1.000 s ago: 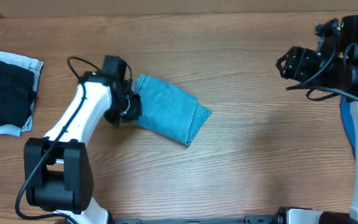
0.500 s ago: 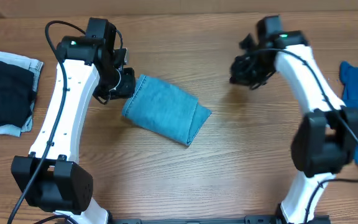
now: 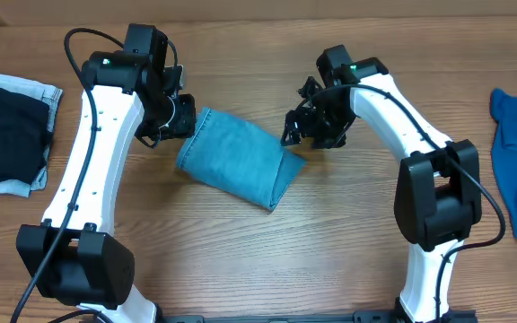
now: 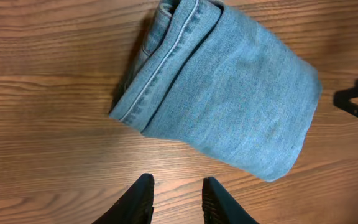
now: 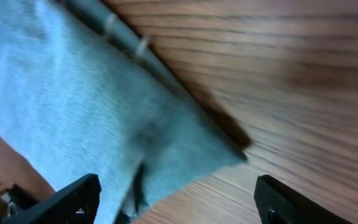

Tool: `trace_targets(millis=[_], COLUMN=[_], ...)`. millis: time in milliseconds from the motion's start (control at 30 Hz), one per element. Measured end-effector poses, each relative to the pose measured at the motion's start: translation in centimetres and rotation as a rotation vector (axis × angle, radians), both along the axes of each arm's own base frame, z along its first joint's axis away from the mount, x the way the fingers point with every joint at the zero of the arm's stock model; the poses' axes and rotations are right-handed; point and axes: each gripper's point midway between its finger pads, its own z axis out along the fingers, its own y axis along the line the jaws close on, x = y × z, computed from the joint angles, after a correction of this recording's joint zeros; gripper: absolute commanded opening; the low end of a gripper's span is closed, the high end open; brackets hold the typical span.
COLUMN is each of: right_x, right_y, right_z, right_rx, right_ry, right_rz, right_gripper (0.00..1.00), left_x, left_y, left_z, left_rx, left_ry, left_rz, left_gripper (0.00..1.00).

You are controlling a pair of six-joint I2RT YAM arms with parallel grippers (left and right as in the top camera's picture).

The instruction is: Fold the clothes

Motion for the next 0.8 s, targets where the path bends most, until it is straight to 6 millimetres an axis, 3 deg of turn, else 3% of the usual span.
trace_targets(millis=[133,433,800], right_x=[1.3,1.5,1.9], right_y=[1.2,2.8,3.6], right_z=[-0.4,-1.9,-1.5], right_rx=[0.055,0.174,0.231], right_ry=[-0.070,-0.123,-0.156], right_rz=[0.008,0.051,0.065], right_gripper=[0.82,0.75,0.71], left_x=[0.0,-0.1,-0.1], left_y=[0.0,0.0,0.0], left_z=[0.0,0.0,0.0], left_rx=[0.000,0.001,0.001], left_ry=[0.000,0.005,0.005], left_rz=[0.000,0.000,0.000], left_gripper=[0.29,0.29,0.29])
